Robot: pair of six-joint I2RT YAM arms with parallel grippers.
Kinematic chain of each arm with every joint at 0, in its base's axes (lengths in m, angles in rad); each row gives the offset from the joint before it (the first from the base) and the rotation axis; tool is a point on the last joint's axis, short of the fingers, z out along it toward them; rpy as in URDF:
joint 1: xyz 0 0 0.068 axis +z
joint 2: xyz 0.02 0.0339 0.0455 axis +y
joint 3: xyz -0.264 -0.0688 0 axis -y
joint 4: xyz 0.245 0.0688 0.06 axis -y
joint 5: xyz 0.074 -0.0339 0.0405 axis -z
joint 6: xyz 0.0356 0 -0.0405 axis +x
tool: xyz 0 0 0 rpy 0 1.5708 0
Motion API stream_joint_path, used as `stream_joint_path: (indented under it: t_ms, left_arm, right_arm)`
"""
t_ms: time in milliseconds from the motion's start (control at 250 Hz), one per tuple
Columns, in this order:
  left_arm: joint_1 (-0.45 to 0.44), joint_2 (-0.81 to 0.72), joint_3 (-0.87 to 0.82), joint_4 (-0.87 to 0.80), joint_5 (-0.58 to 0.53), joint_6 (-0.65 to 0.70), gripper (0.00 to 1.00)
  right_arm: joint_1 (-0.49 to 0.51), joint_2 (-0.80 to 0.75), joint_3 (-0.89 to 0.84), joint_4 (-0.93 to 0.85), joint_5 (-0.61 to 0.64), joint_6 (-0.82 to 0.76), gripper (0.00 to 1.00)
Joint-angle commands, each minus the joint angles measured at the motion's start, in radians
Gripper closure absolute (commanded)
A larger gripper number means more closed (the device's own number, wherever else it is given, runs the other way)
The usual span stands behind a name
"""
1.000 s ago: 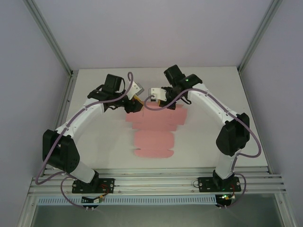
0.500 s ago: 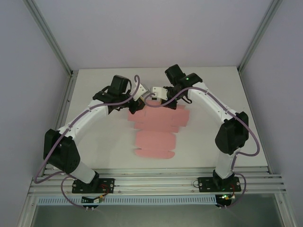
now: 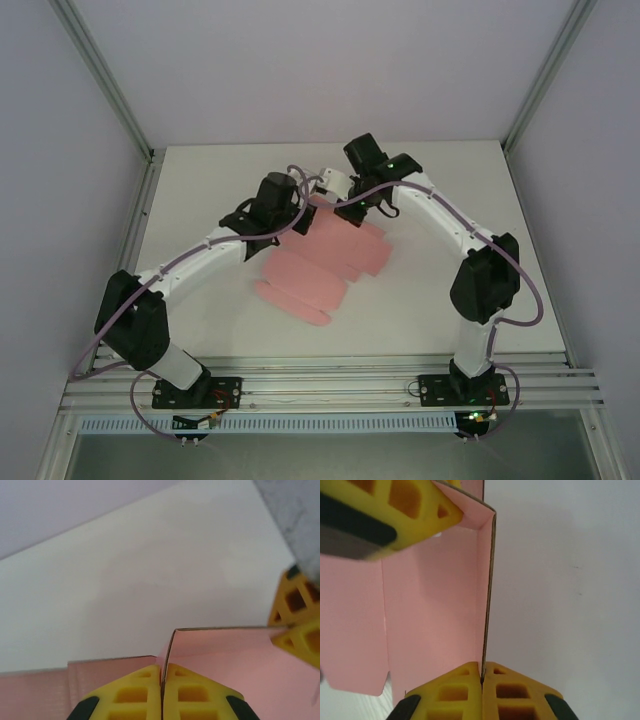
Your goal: Assemble paper box
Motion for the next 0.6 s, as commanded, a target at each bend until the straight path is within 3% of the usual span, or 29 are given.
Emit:
stream_joint_path:
  t_ms: [0,212,359,491,559,595]
  left_arm:
    - [-0.090,0.028,0.010,0.144,-0.173,-0.021,1.00]
    - [-0.152,0.074,0.009,0.214,-0.231,-0.036,1.00]
    - [-0.198,0.117,0.037,0.237,-0.329,-0.038,1.00]
    - [-0.222,0.148,0.053,0.248,-0.340,-0.048,0.99]
    - [-0.224,0.148,0.070,0.219,-0.344,-0.065,0.95]
    - [-0.222,0.142,0.071,0.204,-0.353,-0.064,0.87]
  right_arm:
    - [0.048,-0.020,0.006,0.046,-0.051,0.273,1.00]
    - [0.047,-0.046,-0.051,0.117,-0.202,0.455,1.00]
    - [0.046,-0.043,-0.058,0.149,-0.182,0.516,1.00]
    - [0.046,-0.039,-0.064,0.162,-0.206,0.510,1.00]
    - [0.046,-0.046,-0.074,0.165,-0.162,0.494,1.00]
    - [0.044,-0.051,-0.079,0.163,-0.129,0.478,1.00]
